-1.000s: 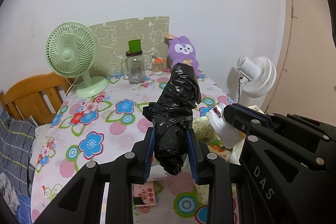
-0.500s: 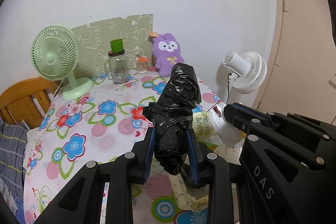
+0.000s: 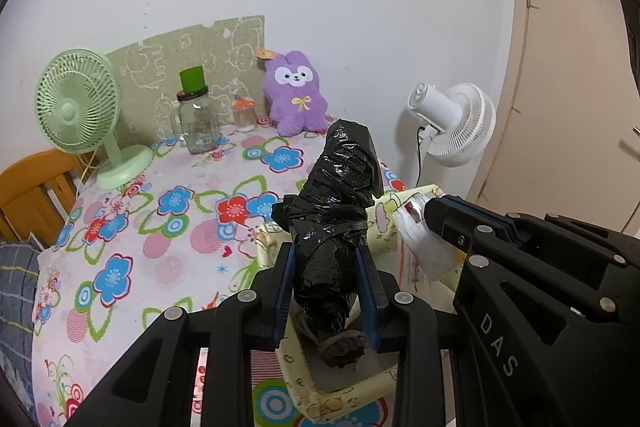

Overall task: Organize soft objects
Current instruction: 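Lower the black bundle into the box with left tool while right tool releases the pouch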

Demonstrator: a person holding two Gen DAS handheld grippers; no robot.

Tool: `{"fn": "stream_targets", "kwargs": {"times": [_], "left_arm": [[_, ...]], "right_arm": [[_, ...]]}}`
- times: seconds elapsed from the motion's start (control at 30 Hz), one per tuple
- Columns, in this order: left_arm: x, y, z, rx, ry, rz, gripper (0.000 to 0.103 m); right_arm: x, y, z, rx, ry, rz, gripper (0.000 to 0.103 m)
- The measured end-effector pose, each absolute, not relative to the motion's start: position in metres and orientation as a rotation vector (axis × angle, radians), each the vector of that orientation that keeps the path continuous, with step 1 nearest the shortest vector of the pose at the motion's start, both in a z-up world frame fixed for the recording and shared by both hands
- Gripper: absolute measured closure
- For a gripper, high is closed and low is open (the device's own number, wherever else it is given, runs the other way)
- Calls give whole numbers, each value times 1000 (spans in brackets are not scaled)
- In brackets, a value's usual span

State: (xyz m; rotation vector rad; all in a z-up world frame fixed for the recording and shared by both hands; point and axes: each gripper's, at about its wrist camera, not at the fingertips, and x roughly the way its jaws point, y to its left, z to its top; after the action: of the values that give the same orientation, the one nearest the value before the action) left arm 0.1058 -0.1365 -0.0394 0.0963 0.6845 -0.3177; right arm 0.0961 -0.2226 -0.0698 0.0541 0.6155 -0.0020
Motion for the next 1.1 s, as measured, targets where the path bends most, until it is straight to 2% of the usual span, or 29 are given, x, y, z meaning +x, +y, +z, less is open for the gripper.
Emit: {"fn": "stream_targets", "kwargs": {"times": [0.27,0.43,0.5,0.67,0.9,1.0,1.07,1.1], "left_arm": [[115,-153,-55,118,735,-339,72],[119,-159,-65,128,762,-337,59],[121,-161,-68,130,775,-336,48],[124,-162,-73,130,787,-330,38],[126,-162,-76,150,795,-318,34],[124,-162,-75,161,795,-309,30],[123,-162,-74,170,790,-306,27],[123,-161,-73,174,787,-303,25]], "right_arm": [[105,-237,-86,71,655,-19,99],[112,-245,-98,93,688,-28,99],[114,-246,-102,98,701,-25,99],[119,-249,-108,118,720,-12,97],[122,-248,-113,120,745,-1,95],[120,-247,-112,104,737,-10,81],[118,-248,-110,118,724,-10,54],[117,-248,-110,128,716,-11,49]]}}
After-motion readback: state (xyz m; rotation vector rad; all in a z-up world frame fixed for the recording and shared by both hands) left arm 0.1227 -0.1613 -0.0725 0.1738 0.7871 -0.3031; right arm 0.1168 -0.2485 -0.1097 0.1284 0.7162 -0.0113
